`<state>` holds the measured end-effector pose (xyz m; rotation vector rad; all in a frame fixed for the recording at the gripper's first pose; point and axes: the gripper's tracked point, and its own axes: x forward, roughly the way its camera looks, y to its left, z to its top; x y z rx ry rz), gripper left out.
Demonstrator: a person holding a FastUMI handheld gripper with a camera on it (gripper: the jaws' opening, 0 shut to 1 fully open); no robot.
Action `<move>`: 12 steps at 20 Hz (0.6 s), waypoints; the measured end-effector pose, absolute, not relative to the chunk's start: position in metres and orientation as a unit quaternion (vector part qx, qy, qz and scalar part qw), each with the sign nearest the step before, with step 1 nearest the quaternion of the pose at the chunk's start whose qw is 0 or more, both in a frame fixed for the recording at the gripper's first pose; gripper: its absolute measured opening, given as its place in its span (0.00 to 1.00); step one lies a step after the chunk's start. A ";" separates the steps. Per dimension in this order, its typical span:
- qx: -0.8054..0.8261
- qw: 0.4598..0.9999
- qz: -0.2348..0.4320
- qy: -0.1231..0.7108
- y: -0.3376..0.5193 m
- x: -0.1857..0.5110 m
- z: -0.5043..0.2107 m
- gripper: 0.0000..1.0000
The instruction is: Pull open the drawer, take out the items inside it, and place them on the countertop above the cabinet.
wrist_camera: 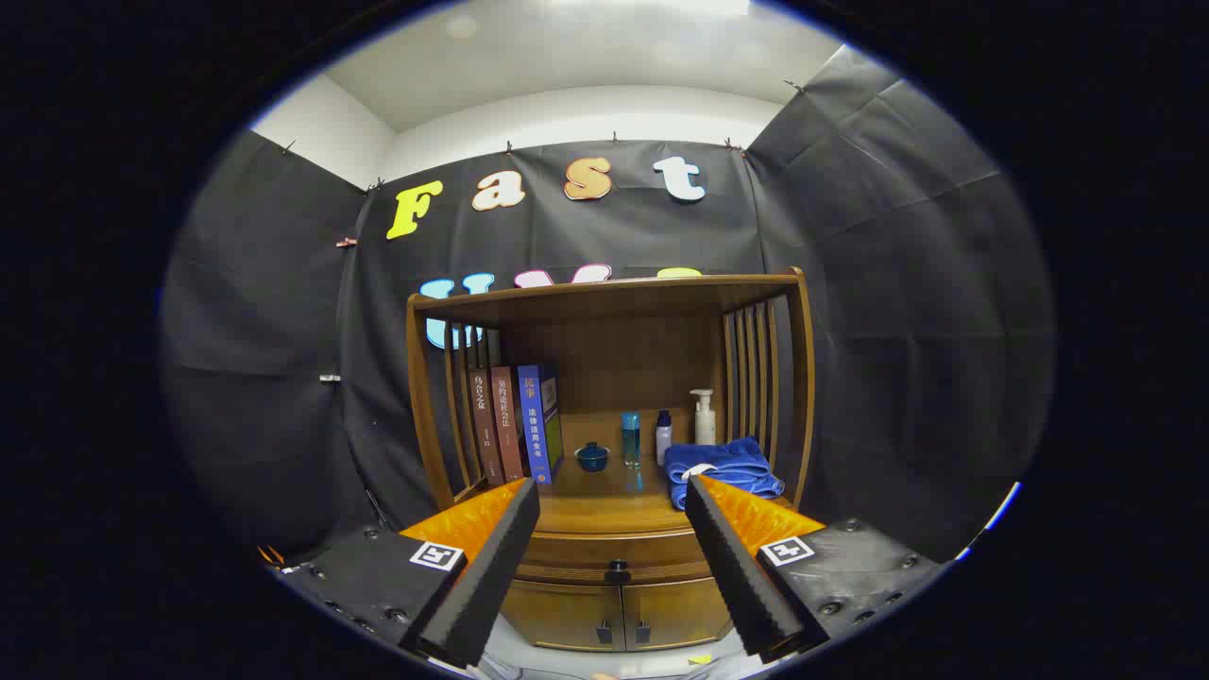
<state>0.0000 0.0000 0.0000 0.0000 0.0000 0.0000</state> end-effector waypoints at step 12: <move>0.016 1.000 0.000 0.004 0.002 0.002 -0.011 0.98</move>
